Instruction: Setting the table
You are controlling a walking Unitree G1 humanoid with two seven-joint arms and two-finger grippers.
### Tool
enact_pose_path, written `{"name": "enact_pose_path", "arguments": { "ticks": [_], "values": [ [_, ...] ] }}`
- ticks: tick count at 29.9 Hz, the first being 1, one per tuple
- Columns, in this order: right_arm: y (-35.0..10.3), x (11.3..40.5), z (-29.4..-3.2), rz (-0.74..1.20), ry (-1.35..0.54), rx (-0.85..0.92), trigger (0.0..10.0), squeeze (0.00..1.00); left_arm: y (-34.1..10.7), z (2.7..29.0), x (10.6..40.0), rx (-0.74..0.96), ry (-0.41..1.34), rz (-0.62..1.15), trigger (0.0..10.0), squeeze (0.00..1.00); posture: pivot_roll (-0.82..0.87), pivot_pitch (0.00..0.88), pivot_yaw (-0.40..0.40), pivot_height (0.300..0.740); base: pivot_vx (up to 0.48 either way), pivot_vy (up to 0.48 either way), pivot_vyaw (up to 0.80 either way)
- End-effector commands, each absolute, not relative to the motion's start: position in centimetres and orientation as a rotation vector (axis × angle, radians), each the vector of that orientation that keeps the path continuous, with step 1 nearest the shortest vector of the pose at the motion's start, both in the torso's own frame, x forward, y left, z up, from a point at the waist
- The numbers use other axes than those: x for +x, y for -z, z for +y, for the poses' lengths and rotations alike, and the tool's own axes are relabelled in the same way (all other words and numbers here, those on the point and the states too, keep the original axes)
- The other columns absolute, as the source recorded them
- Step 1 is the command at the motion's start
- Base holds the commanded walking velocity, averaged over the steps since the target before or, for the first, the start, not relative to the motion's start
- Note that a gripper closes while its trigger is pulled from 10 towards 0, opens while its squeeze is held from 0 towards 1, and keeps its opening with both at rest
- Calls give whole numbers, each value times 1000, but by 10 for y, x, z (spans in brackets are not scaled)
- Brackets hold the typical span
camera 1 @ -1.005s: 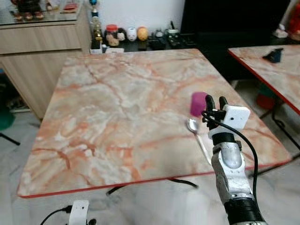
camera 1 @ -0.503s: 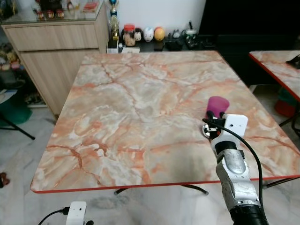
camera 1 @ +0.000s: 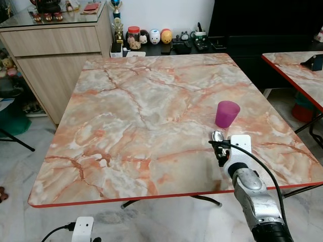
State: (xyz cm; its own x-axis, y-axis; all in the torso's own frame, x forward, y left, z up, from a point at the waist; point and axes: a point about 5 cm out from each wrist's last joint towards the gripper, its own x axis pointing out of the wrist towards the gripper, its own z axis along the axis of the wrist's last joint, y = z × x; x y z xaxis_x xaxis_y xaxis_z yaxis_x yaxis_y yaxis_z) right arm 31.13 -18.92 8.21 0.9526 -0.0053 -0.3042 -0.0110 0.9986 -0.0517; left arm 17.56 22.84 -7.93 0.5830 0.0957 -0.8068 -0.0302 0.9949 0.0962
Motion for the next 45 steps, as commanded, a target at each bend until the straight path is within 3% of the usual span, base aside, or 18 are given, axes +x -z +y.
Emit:
{"name": "enact_pose_path", "arguments": {
  "ticks": [1, 6, 7, 14, 45],
  "values": [
    [-87, 315, -194, 310, 8, -29, 10000, 980, 81, 230, 171, 91, -63, 969, 10000, 0, -40, 0, 3, 740, 0, 0, 0],
    [-91, 319, -199, 306, 31, 8, 10000, 973, 81, 230, 171, 89, -63, 968, 10000, 0, -39, 0, 2, 740, 0, 0, 0],
    [-91, 319, -200, 314, 43, 47, 10000, 0, 81, 230, 171, 86, -66, 968, 10000, 0, -37, 0, 2, 740, 0, 0, 0],
    [-89, 320, -202, 340, 58, 161, 10000, 0, 81, 230, 172, 85, -66, 966, 10000, 0, -36, 0, 1, 740, 0, 0, 0],
    [-78, 330, -199, 415, -21, 104, 10000, 0, 81, 227, 172, 61, -76, 962, 10000, 0, -24, 0, -11, 740, 0, 0, 0]
  ]
}}
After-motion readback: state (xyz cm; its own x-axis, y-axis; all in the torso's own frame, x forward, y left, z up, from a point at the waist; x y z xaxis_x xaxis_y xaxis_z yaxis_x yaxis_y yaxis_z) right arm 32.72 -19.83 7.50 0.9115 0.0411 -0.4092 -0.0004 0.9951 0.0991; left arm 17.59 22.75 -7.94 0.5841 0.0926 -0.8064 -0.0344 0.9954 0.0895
